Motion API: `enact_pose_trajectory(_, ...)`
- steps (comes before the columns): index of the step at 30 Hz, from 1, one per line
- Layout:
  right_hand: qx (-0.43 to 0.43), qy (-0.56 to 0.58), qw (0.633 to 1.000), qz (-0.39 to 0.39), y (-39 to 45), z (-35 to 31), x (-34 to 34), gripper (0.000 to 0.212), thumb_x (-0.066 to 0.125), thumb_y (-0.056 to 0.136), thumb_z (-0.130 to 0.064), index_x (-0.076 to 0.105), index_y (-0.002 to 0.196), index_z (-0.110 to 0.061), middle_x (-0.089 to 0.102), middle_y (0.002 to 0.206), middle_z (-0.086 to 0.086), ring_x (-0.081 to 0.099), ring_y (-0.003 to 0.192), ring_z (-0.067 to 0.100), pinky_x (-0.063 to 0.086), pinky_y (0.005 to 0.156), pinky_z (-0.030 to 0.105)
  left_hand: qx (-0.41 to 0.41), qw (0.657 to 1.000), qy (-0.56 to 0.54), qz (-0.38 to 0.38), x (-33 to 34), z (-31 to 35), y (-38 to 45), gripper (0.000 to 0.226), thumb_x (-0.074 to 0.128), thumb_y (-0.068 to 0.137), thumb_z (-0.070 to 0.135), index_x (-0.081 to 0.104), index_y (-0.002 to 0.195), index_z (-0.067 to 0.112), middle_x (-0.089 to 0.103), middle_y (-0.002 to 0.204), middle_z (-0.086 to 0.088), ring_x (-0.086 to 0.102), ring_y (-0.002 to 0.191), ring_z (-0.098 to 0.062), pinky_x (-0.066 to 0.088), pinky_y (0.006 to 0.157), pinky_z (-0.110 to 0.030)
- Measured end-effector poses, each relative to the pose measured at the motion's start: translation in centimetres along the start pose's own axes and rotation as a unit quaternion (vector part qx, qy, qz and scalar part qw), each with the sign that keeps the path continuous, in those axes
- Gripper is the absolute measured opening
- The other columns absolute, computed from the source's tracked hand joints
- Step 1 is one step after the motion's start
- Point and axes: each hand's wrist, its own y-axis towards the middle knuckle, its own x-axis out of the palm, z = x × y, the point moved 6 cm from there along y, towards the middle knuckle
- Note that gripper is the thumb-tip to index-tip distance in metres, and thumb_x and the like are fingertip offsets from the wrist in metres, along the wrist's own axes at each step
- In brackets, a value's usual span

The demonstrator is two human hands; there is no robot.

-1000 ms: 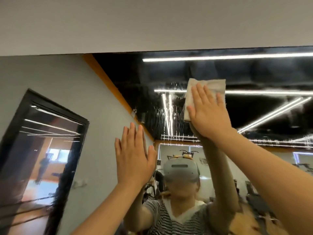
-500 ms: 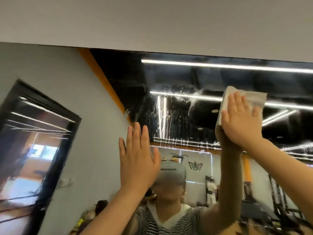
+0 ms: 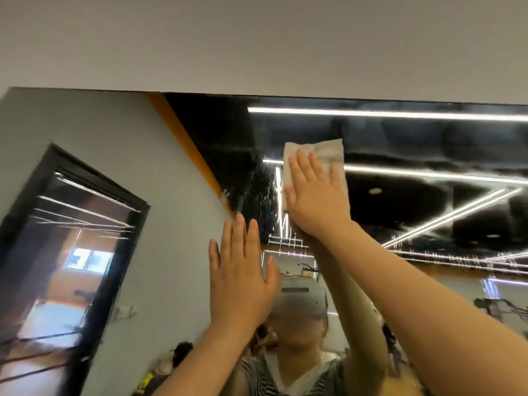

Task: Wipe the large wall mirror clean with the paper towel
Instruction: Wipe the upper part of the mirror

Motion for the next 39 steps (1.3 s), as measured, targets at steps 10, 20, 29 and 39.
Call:
enact_pose_trajectory(10,0.059,0.017,0.998,0.026,-5.4,10.0,-1.9,0.065,0.010,0.095,-0.042,0.008,0.155,-0.018,0.005,0.163,0.003,0.002,0.150,0.018,-0.006,0.116,0.038,0.003,1.000,-0.007,-0.007,0.0,0.0,0.1,0.065,0.030,0.092,0.041,0.039,0.146,0.006,0.038,0.151,-0.017,0.027,0.140,-0.031,0.016,0.107,-0.055)
enact_pose_trajectory(20,0.175,0.002,0.983,0.058,-6.0,12.2,-2.4,0.068,0.008,0.094,-0.040,0.012,0.156,-0.012,0.009,0.163,0.009,0.008,0.149,0.026,0.007,0.119,0.049,-0.011,1.000,-0.002,-0.008,0.0,0.2,-0.2,0.064,0.030,0.092,0.039,0.039,0.145,0.006,0.037,0.151,-0.017,0.023,0.141,-0.030,0.019,0.108,-0.055)
enact_pose_trajectory(29,0.058,-0.001,0.998,0.021,-0.9,-0.1,0.1,0.058,0.014,0.103,-0.035,-0.001,0.155,-0.014,-0.004,0.163,0.006,-0.005,0.150,0.022,-0.002,0.120,0.050,-0.013,1.000,-0.026,-0.008,-0.2,0.0,-0.3,0.065,0.028,0.092,0.039,0.035,0.147,0.007,0.032,0.154,-0.015,0.017,0.143,-0.027,0.016,0.111,-0.051)
enact_pose_trajectory(39,0.053,0.012,0.996,0.068,-1.2,-1.2,0.7,0.060,0.012,0.101,-0.037,0.005,0.155,-0.013,0.005,0.163,0.008,0.002,0.150,0.024,-0.002,0.118,0.049,-0.039,0.994,-0.092,-0.036,-1.1,0.1,-0.3,0.078,0.003,0.083,0.054,0.006,0.154,0.023,0.001,0.163,0.002,-0.017,0.142,-0.007,-0.023,0.108,-0.027)
